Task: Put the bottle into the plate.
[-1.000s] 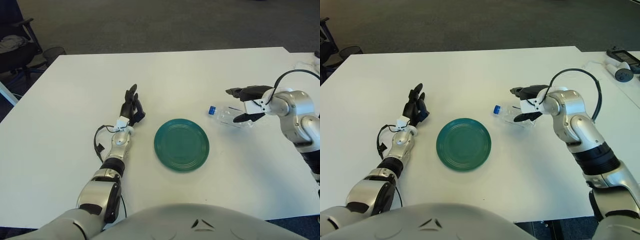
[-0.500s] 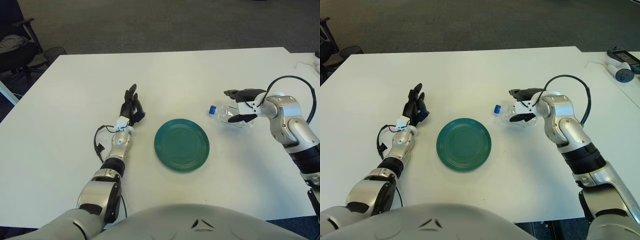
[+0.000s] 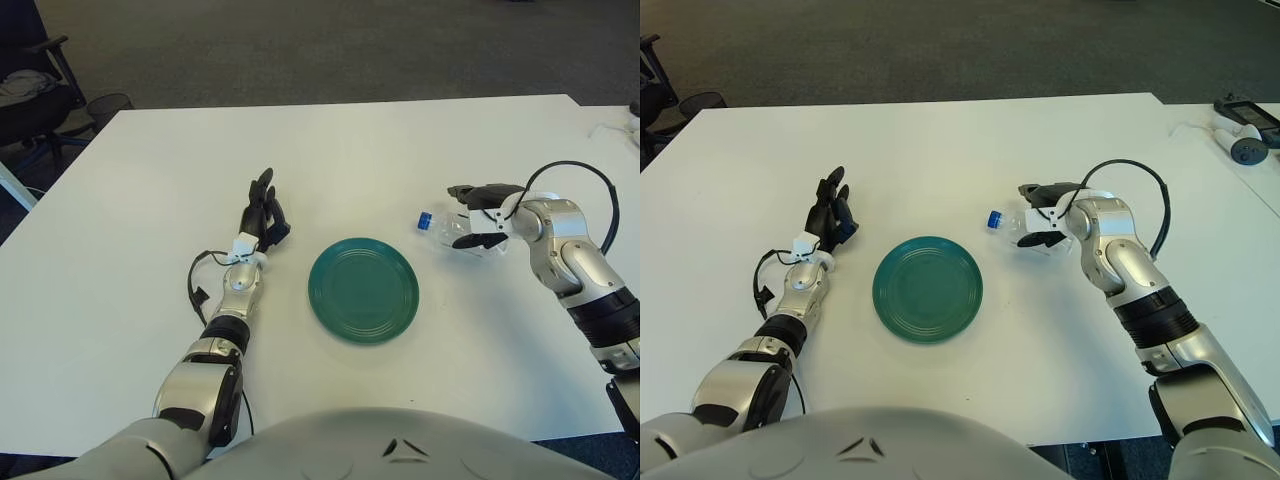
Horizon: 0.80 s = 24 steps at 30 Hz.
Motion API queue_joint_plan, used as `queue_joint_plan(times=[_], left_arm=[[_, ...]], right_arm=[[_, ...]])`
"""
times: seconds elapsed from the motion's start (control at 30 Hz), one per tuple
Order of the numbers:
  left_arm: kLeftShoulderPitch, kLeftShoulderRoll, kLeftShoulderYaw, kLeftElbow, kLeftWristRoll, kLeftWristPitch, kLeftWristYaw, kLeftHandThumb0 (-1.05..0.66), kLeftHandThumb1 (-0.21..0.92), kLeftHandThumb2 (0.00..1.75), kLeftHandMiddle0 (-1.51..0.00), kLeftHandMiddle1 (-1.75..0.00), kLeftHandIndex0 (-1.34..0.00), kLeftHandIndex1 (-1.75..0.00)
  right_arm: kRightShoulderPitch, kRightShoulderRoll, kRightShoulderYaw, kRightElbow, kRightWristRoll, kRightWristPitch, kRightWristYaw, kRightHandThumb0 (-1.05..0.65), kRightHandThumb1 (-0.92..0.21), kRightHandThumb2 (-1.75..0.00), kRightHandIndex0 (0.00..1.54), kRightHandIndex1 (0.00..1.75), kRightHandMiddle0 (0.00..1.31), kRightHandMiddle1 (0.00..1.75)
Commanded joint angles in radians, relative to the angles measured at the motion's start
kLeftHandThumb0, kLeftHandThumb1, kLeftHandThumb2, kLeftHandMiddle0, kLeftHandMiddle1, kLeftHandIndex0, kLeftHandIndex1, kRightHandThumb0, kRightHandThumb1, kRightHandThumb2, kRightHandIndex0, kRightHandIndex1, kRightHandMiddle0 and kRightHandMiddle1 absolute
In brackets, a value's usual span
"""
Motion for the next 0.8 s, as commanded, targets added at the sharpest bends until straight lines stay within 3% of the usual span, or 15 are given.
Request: queue_joint_plan(times=[0.0,0.77], left_arm=[[0.122,-0.026,-0.003,0.059,0.008,0.008,0.006,-0.82,0.92,1.05,-0.26,-0.02,0.00,-0.50],[0.127,-0.022,0.003,0.044,0.001,0.023,-0.008,-0.82,0.92,1.06,-0.27,-0.02,0.00,-0.51]], right_arm=[[0.005,0.004,-0.001,0.009,-0.009,0.012,-0.010,-1.05,-0.92,-0.43,0.00,0.00,0.00,0.00],[0.064,-0.022,0.000,-0.012,-0.021,0.079,0.033,-1.05,-0.92,-0.38,0.00,0.00,0.00,0.00]])
